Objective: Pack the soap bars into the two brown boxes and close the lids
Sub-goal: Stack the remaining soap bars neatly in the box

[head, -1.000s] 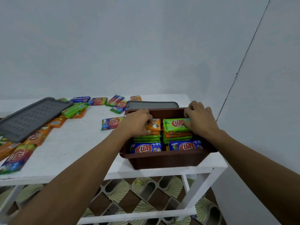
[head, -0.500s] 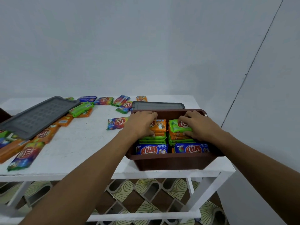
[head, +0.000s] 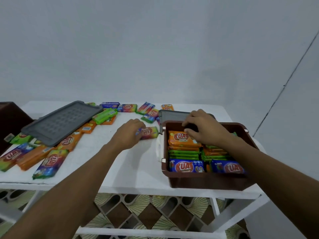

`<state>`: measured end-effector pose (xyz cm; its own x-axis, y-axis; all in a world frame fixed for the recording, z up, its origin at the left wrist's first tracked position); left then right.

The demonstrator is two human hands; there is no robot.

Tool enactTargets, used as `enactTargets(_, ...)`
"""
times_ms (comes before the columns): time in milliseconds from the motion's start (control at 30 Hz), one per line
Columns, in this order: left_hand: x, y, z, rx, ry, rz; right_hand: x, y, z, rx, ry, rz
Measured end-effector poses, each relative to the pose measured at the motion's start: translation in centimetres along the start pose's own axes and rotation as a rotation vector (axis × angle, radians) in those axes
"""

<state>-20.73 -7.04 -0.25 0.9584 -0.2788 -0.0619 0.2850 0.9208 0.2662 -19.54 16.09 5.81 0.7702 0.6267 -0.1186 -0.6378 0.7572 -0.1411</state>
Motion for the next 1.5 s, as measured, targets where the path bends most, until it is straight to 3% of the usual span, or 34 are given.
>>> enactTargets(167,-1.4,-3.5,-2.5,-0.078,-0.188,-0.062,-6.7,-5.1,-0.8,-0.017,-0.043,0.046)
enactTargets(333,-2.9,-6.1,-5.2,-0.115,-0.274,-0.156,-11.5,-5.3,-3.4,0.012,-0.217,-0.075)
enactTargets(467,-1.6,-11.4,-4.0,-0.084,-0.088,-0.173,-14.8,-5.2,-6.1,0.062,-0.37,-0.175)
enactTargets(667,1.9,-21.3,-1.6,0.177,0.254,0.195,-20.3,-5.6,-11.5,0.15,-0.581,-0.273)
enactTargets(833,1.6,-21.8,-2.7,0.228,0.208,0.238,-22.5,-5.4,-14.9,0.03,-0.627,-0.386)
enactTargets(933,1.4,-22.0,-3.1,0.287,0.174,0.157,-22.1,-5.5,-16.3,-0.023,-0.685,-0.455)
enactTargets(1100,1.1,-21.6,-3.1,0.291,0.159,0.068,-21.4,-7.3,-16.5,0.043,-0.653,-0.375)
enactTargets(1200,1.0,-20.7,-2.4,0.339,0.161,0.028,-20.7,-8.9,-15.5,-0.043,-0.7,-0.27)
enactTargets(1300,1.4,-20.4,-2.4,0.33,0.094,0.009,-20.1,-8.7,-15.1,-0.074,-0.63,-0.367)
enactTargets(1400,1.4,-20.9,-2.5,0.348,0.042,0.128,-18.8,-7.3,-15.9,-0.135,-0.507,-0.587)
enactTargets(1500,1.9,-20.9,-2.7,0.266,0.012,0.363,-18.8,-7.8,-16.5,-0.105,-0.445,-0.635)
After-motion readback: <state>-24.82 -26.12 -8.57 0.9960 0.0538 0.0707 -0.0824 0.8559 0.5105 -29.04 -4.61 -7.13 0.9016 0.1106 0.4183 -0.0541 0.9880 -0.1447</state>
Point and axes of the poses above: each hand's wrist, its own x-axis away from the middle knuckle, its own z-axis out of the back of the hand, y = z × x, the point moved 9 cm from there along -x, towards the middle knuckle, and after that the axes turned 11 degrees about -y, right-handed, at the moved point
